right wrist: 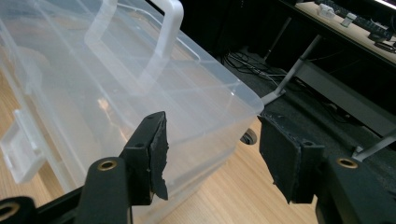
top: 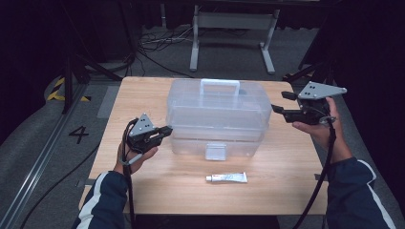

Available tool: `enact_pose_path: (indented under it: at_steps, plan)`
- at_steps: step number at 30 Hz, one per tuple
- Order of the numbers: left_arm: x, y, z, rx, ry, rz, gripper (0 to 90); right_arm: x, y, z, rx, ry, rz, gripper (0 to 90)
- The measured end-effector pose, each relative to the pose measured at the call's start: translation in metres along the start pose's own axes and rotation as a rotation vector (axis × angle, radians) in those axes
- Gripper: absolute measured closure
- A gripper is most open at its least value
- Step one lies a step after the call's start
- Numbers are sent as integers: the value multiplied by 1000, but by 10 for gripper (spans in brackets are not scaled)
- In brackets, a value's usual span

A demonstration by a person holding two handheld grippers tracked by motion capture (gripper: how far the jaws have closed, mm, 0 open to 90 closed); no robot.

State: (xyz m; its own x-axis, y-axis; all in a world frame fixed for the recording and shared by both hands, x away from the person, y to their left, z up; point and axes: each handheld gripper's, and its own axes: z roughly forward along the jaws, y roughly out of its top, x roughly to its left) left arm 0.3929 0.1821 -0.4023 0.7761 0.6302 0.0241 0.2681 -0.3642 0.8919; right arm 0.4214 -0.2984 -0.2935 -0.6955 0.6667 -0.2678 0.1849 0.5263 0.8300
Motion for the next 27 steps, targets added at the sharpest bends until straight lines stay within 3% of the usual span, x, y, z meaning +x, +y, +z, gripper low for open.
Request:
enact_pose_path:
  at_steps: [7,14,17,23,27]
  plan:
    - [0,1,0,4,-3,8,835,0,-25,-4,-6,-2,25,408]
    - [0,3,0,5,2,8,833,9,-52,9,32,14,53,405]
    - [0,3,-1,6,1,10,833,14,-61,15,50,17,45,398]
    - [3,3,0,4,2,-3,833,21,-70,22,19,8,27,412]
    - [3,5,0,-7,-4,3,834,23,-78,26,48,19,20,408]
